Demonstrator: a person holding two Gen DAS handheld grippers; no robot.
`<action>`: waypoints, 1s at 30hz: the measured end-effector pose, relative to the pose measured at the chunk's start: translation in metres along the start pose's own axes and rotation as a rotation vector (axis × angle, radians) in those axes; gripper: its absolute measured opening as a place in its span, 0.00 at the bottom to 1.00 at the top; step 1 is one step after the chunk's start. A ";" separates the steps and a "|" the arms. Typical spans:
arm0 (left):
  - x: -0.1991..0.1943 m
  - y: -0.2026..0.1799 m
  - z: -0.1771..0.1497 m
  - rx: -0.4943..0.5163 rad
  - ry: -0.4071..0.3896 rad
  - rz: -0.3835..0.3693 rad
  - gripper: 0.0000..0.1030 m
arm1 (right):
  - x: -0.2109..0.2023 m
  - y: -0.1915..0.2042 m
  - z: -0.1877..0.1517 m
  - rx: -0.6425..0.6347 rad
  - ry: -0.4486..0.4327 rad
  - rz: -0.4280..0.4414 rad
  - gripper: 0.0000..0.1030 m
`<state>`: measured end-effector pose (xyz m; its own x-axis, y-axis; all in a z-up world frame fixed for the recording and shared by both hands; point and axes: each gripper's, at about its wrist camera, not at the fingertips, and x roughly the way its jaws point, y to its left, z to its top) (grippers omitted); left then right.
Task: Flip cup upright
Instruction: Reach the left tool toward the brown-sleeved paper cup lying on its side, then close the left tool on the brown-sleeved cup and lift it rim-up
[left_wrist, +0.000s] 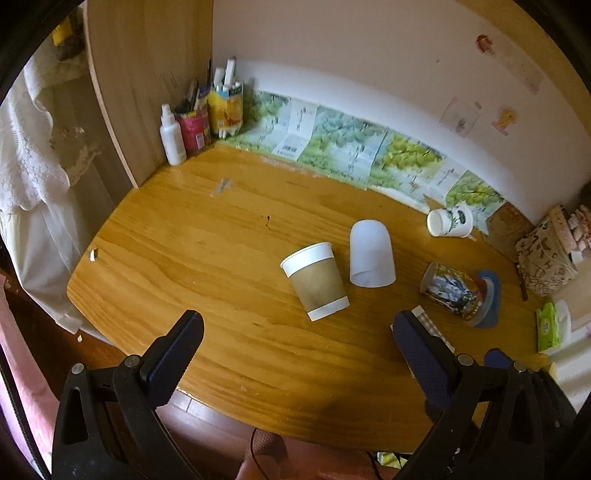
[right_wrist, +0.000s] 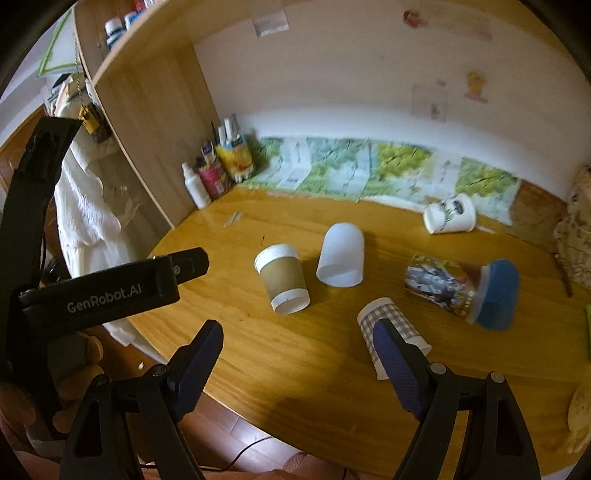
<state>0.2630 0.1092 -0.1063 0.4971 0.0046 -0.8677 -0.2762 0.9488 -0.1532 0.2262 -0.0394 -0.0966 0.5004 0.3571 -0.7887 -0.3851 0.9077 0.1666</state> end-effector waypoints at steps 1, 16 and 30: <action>0.004 0.000 0.002 -0.007 0.014 -0.002 0.99 | 0.006 -0.003 0.003 0.000 0.022 0.008 0.81; 0.102 0.000 0.022 -0.189 0.294 -0.004 0.99 | 0.088 -0.037 0.026 -0.007 0.262 0.123 0.81; 0.158 0.005 0.035 -0.276 0.389 0.009 0.99 | 0.143 -0.053 0.036 -0.012 0.425 0.192 0.81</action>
<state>0.3688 0.1261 -0.2271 0.1634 -0.1566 -0.9741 -0.5136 0.8295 -0.2195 0.3460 -0.0280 -0.1973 0.0581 0.3937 -0.9174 -0.4498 0.8307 0.3280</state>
